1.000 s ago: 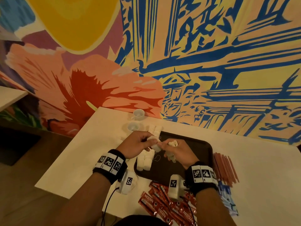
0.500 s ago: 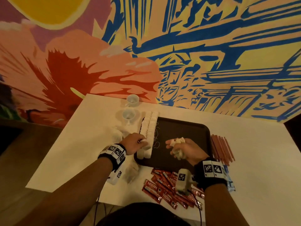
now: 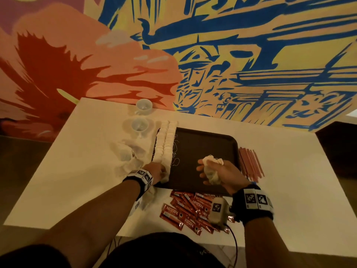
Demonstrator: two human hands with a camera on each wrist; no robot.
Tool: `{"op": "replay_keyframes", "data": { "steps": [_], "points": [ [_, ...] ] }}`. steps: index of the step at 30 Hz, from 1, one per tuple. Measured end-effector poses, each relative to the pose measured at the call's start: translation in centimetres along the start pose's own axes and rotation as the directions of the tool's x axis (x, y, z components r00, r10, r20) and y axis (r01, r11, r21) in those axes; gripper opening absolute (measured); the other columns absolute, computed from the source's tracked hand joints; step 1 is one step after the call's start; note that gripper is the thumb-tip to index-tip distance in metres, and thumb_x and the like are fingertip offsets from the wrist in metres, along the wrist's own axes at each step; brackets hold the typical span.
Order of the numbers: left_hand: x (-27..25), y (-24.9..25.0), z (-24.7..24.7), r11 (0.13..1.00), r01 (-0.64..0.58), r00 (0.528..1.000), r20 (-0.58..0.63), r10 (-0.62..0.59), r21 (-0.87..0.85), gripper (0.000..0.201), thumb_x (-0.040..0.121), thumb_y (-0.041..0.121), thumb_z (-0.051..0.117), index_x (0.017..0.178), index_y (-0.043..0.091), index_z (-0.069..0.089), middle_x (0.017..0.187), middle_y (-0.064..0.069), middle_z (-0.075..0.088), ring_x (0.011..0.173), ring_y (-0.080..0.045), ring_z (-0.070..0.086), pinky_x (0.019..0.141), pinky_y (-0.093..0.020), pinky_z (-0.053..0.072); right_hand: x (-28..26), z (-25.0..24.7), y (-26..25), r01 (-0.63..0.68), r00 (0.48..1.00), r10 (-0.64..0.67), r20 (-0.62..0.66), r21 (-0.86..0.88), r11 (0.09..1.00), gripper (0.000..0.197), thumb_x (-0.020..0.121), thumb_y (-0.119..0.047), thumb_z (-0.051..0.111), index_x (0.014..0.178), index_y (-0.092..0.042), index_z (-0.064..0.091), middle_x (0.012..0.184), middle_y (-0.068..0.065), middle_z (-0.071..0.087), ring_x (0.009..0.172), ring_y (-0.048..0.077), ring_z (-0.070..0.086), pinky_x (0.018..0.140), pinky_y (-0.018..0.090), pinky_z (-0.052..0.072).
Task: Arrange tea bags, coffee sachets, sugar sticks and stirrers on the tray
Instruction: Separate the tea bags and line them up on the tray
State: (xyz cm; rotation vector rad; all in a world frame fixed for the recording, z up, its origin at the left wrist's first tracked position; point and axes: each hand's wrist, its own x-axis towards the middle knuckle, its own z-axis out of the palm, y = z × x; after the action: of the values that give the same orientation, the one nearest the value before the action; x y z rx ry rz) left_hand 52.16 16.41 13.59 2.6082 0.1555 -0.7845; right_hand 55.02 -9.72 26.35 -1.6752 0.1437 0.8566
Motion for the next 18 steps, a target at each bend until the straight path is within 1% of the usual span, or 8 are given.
{"op": "replay_keyframes", "data": {
  "steps": [3,6,8,11,15,18],
  "points": [
    [0.6,0.3,-0.5,1.000,-0.007,0.998,-0.070,0.008,0.024,0.028,0.100,0.029,0.056,0.124,0.023,0.066,0.129,-0.006,0.064,0.116,-0.026,0.061,0.098,-0.033,0.049,-0.3,-0.1,-0.1,-0.008,1.000,0.008,-0.003,0.004,1.000,0.027,0.104,-0.029,0.053,0.121,-0.016,0.071,0.112,0.006,0.075,0.102,0.024,0.070,0.082,0.041,0.062],
    [1.1,0.6,-0.9,0.999,-0.023,0.992,-0.122,0.028,0.043,0.024,0.099,0.023,0.056,0.120,0.024,0.068,0.130,-0.005,0.063,0.116,-0.025,0.061,0.098,-0.031,0.049,-0.5,-0.3,-0.1,0.011,1.000,-0.011,-0.017,0.010,1.000,0.027,0.103,-0.028,0.055,0.121,-0.014,0.071,0.114,0.010,0.072,0.099,0.023,0.070,0.079,0.039,0.062],
    [1.4,0.8,-1.0,0.997,-0.023,0.991,-0.127,0.032,0.070,0.024,0.099,0.022,0.056,0.119,0.025,0.069,0.131,-0.005,0.062,0.118,-0.026,0.059,0.099,-0.031,0.047,-0.5,-0.5,-0.1,0.014,1.000,-0.013,-0.025,0.015,1.000,0.027,0.103,-0.027,0.056,0.120,-0.012,0.071,0.113,0.011,0.071,0.096,0.023,0.069,0.077,0.038,0.062],
    [1.7,1.3,-1.1,0.997,-0.019,0.994,-0.108,0.027,0.078,0.025,0.099,0.022,0.055,0.117,0.027,0.071,0.131,-0.004,0.061,0.117,-0.026,0.059,0.097,-0.028,0.047,-0.4,-0.7,-0.3,0.036,0.999,-0.036,-0.026,0.024,0.999,0.027,0.101,-0.026,0.059,0.119,-0.010,0.072,0.105,0.013,0.069,0.089,0.021,0.070,0.074,0.036,0.061],
    [1.9,1.5,-1.1,0.997,-0.008,0.995,-0.096,0.016,0.079,0.025,0.098,0.021,0.057,0.118,0.028,0.071,0.131,-0.004,0.062,0.117,-0.026,0.060,0.099,-0.029,0.048,-0.1,-1.0,-0.5,0.060,0.998,-0.060,-0.030,0.022,0.998,0.023,0.097,-0.023,0.066,0.114,-0.009,0.071,0.105,0.015,0.072,0.089,0.022,0.071,0.072,0.036,0.061],
    [1.8,1.5,-1.5,1.000,0.001,0.990,-0.140,0.002,0.024,0.027,0.095,0.023,0.064,0.121,0.028,0.068,0.129,-0.004,0.062,0.116,-0.024,0.060,0.098,-0.030,0.049,0.1,-1.3,-0.9,0.067,0.998,-0.066,-0.013,0.033,0.997,0.022,0.094,-0.021,0.069,0.113,-0.009,0.069,0.104,0.014,0.075,0.090,0.021,0.072,0.071,0.035,0.060]
  ]
}}
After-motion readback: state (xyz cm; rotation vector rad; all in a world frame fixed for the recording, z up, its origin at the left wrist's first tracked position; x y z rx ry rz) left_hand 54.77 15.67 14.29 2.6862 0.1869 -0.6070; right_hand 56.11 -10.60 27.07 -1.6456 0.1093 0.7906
